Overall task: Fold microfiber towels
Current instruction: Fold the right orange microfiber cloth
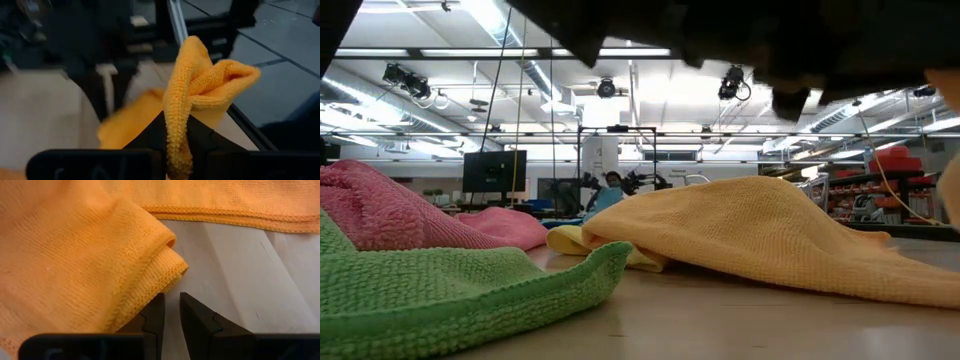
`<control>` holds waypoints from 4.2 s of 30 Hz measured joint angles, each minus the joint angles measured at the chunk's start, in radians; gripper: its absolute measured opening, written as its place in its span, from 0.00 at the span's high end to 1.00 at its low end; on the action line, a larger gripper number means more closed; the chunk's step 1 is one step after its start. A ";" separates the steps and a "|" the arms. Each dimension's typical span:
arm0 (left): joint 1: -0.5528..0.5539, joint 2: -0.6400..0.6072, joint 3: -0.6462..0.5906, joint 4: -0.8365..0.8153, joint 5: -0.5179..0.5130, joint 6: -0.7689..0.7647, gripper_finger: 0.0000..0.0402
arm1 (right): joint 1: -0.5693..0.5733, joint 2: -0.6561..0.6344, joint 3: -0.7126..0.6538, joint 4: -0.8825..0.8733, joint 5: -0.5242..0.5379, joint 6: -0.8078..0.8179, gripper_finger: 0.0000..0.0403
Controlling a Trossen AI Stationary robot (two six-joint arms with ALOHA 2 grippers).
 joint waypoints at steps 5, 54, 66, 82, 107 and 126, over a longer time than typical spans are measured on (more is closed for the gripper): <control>0.005 0.038 0.062 -0.015 -0.008 0.084 0.90 | 0.000 0.001 0.002 -0.001 -0.004 0.000 0.83; 0.001 0.087 0.266 -0.335 -0.059 0.199 0.41 | 0.015 0.005 0.348 -0.474 -0.148 -0.001 0.84; -0.010 0.116 0.267 -0.340 -0.056 0.103 0.51 | 0.119 0.004 0.422 -0.405 0.045 -0.102 0.84; -0.002 0.172 0.265 -0.300 -0.052 0.060 0.56 | 0.049 0.003 0.189 0.271 0.186 -0.570 0.63; -0.010 0.172 0.265 -0.316 -0.053 0.039 0.57 | 0.053 0.061 0.066 0.270 -0.010 -0.222 0.64; -0.037 0.117 0.265 -0.318 -0.053 0.198 0.59 | 0.058 0.048 0.200 0.049 -0.046 -0.220 0.68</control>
